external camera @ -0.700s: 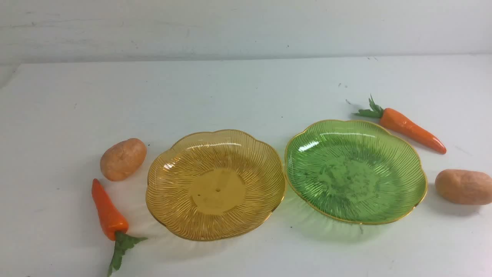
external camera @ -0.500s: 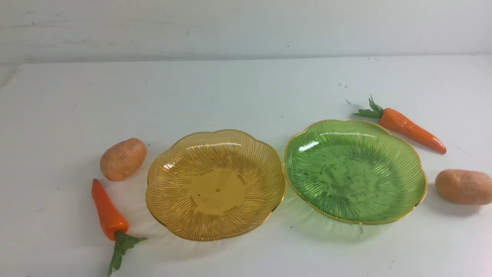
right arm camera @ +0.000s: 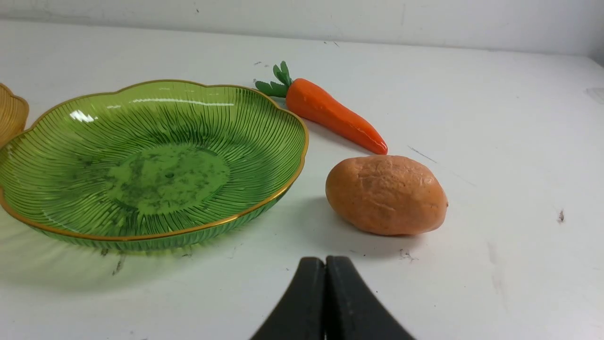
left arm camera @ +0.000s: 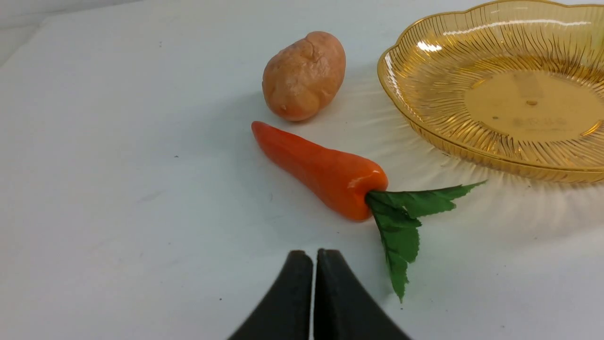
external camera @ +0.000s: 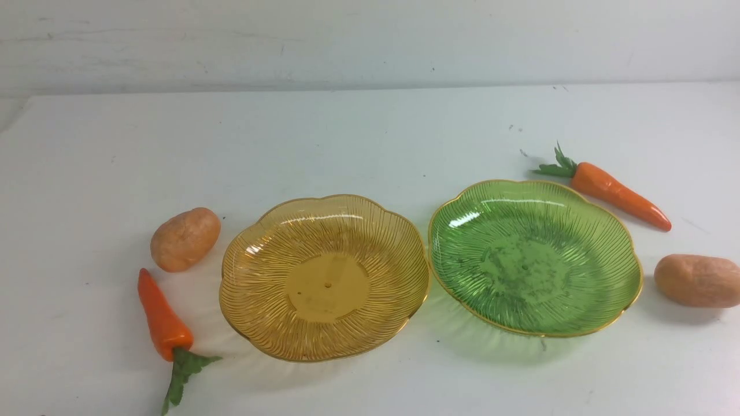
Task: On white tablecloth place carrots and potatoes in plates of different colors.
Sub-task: 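Pick up the potato from the right side of the table and place it in a plate with the right gripper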
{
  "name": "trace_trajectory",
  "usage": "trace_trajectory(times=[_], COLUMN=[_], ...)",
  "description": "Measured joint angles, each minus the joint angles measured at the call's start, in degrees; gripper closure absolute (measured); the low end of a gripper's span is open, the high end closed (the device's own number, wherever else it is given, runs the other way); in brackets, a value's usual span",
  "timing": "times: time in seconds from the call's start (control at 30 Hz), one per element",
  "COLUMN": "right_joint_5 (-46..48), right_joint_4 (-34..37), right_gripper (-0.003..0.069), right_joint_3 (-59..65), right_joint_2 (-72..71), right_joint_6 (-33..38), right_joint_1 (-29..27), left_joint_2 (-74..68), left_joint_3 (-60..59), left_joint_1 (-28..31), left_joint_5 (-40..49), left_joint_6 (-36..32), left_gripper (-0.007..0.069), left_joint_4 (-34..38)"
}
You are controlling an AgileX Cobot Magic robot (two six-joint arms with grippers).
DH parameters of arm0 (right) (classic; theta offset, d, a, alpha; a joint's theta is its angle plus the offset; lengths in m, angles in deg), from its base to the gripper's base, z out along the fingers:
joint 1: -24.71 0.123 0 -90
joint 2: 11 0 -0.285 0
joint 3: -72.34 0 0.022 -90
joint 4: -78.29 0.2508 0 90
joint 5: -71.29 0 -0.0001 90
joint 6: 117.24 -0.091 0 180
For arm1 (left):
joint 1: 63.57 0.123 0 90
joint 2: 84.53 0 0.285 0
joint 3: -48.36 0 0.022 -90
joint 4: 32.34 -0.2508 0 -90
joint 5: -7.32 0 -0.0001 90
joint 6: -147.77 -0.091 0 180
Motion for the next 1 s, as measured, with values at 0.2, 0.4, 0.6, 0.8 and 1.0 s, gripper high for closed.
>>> trace_trajectory(times=[0.2,0.4,0.6,0.8,1.0], right_joint_5=[0.0,0.0,-0.3,-1.2,-3.5], right_joint_4=[0.0,0.0,-2.7,-8.4,-1.3], right_gripper=[0.0674,0.0674,0.0674,0.0674,0.0674], right_joint_3=[0.0,0.0,0.0,0.1,0.1], right_joint_2=[0.0,0.0,0.0,0.0,0.0], right_joint_6=[0.0,0.0,2.3,3.8,-3.3], right_joint_1=[0.0,0.0,0.0,0.0,0.0], left_joint_2=[0.0,0.0,0.0,0.0,0.0], left_joint_3=[0.0,0.0,0.0,0.0,0.0], left_joint_1=[0.0,0.0,0.0,0.0,0.0], left_joint_5=[0.0,0.0,0.0,0.0,0.0], left_joint_6=[0.0,0.0,0.0,0.0,0.0], left_gripper=[0.0628,0.0628,0.0628,0.0628,0.0628], left_joint_4=[0.0,0.0,0.0,0.0,0.0])
